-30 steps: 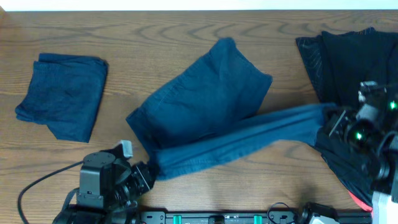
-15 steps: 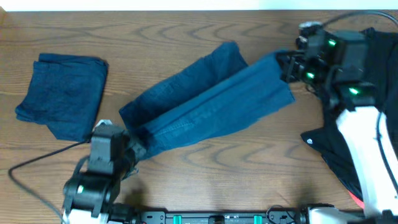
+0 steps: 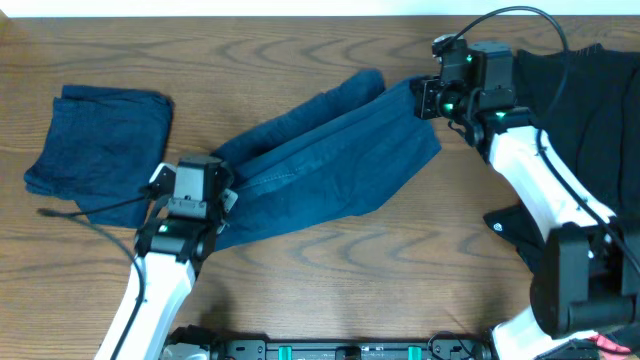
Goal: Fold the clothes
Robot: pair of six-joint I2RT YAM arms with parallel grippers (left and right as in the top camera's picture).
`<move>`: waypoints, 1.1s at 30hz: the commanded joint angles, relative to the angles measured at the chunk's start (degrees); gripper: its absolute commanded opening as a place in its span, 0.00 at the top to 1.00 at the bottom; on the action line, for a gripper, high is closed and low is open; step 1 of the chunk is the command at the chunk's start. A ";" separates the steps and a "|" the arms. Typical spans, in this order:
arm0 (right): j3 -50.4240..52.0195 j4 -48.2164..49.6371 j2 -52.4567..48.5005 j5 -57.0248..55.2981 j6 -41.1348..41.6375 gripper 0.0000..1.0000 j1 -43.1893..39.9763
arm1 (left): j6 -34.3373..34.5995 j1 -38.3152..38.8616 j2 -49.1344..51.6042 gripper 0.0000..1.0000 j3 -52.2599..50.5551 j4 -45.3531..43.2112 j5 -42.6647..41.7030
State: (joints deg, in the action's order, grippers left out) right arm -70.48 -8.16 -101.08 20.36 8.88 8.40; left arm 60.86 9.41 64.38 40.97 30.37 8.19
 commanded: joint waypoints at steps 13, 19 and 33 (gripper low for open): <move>-1.75 11.80 -7.91 -2.34 -0.61 0.98 2.95 | 0.96 -3.52 10.21 0.92 0.20 -6.10 7.58; -1.75 15.93 -9.25 -2.34 -0.59 0.73 3.72 | 0.94 -5.01 10.21 0.46 0.20 -6.08 7.52; -1.75 8.20 -9.42 -2.32 4.33 0.30 0.26 | -4.72 -5.53 3.45 0.26 0.46 -6.95 8.07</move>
State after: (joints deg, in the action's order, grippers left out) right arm -71.18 2.37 -109.82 18.22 10.24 10.55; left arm 59.81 4.54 72.14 40.97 23.90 12.27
